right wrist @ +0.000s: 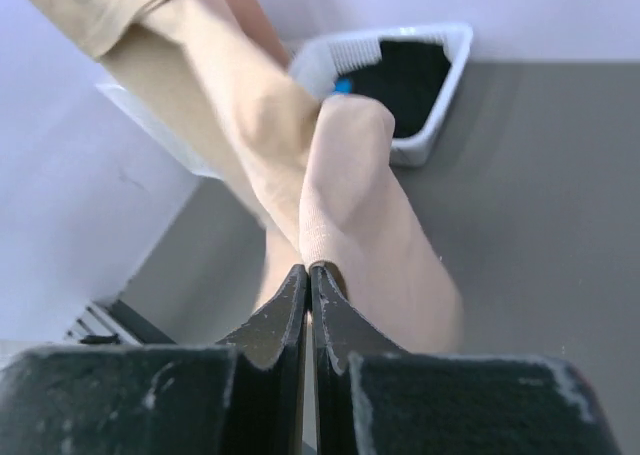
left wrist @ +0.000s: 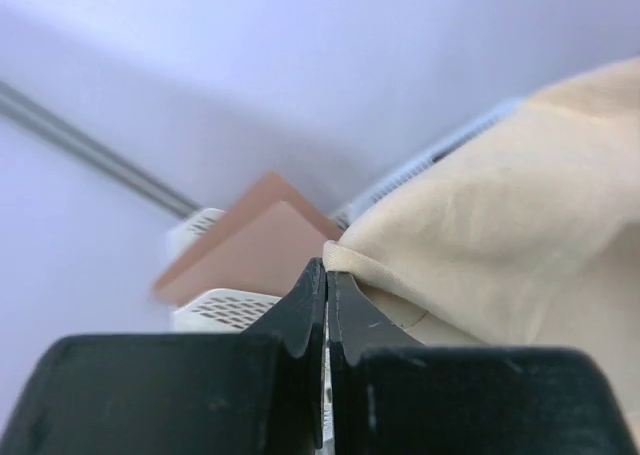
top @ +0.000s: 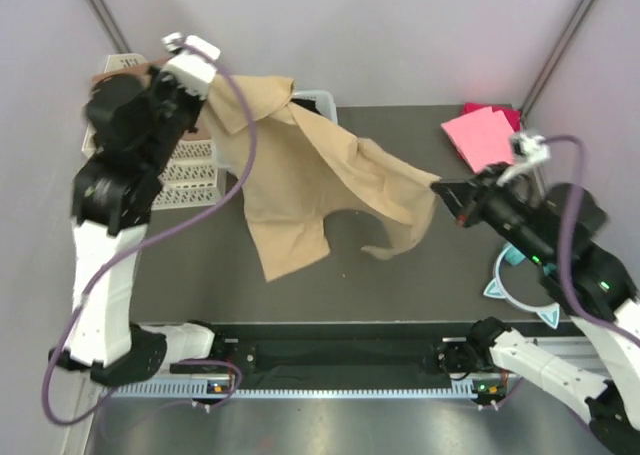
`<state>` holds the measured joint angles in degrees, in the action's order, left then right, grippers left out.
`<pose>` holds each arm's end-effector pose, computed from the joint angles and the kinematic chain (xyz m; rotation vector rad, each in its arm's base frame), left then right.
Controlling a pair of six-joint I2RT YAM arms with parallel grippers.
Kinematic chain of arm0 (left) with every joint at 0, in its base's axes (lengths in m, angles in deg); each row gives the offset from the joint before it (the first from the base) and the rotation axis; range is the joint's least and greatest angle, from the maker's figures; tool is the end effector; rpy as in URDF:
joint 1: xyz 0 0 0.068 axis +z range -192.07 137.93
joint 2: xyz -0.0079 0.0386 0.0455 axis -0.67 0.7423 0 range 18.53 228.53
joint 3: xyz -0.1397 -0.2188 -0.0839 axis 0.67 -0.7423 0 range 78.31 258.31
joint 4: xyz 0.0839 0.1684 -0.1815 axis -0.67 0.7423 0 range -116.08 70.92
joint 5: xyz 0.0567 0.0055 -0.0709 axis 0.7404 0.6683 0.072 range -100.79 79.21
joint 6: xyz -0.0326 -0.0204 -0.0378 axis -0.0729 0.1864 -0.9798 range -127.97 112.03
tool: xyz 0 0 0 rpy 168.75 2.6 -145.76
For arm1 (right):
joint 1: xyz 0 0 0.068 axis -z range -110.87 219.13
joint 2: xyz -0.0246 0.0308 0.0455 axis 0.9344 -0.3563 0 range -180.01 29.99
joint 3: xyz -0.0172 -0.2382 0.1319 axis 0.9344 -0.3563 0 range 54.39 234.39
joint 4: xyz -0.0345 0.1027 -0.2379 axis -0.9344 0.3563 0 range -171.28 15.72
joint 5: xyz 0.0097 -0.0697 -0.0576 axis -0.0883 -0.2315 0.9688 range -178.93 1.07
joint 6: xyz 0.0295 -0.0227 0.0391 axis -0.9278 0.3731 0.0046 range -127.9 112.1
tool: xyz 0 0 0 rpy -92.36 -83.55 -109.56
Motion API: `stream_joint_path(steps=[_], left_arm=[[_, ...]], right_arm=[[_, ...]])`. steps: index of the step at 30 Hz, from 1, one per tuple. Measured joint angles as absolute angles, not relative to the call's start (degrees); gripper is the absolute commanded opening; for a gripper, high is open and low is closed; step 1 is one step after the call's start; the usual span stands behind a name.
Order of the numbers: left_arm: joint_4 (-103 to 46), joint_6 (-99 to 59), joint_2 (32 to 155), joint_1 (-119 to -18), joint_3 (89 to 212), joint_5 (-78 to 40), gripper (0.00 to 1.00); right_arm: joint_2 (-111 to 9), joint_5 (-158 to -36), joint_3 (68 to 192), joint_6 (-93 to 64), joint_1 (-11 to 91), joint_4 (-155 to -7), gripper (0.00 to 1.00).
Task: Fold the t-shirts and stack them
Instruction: Flatten out the tshirt
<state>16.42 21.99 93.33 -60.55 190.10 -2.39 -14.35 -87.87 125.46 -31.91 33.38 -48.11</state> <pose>0.2095 -0.0645 0.5531 0.5833 1.5685 0.2736 0.1074 0.0766 0.4494 -0.1637 1.7344 0.7615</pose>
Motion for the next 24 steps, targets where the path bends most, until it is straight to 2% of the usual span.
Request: stream_joint_path(steps=[7,16,19,24], left_arm=[[25.1,22.2,85.0,-60.6,205.1,1.1,0.00],[33.9,22.3,77.5,-57.4,218.9,1.4,0.00],[35.1,22.3,74.7,-54.2,217.7,-2.1,0.00],[33.9,21.1,69.0,-52.0,197.7,-10.3,0.00]], right_arm=[[-3.3,-90.6,131.0,-31.6,33.2,-42.1,0.00],[-0.1,-95.8,139.4,-34.1,33.3,-34.0,0.00],[-0.1,-94.5,141.6,-35.6,33.3,-32.6,0.00],[-0.4,-87.1,136.6,-37.9,33.3,-30.0,0.00]])
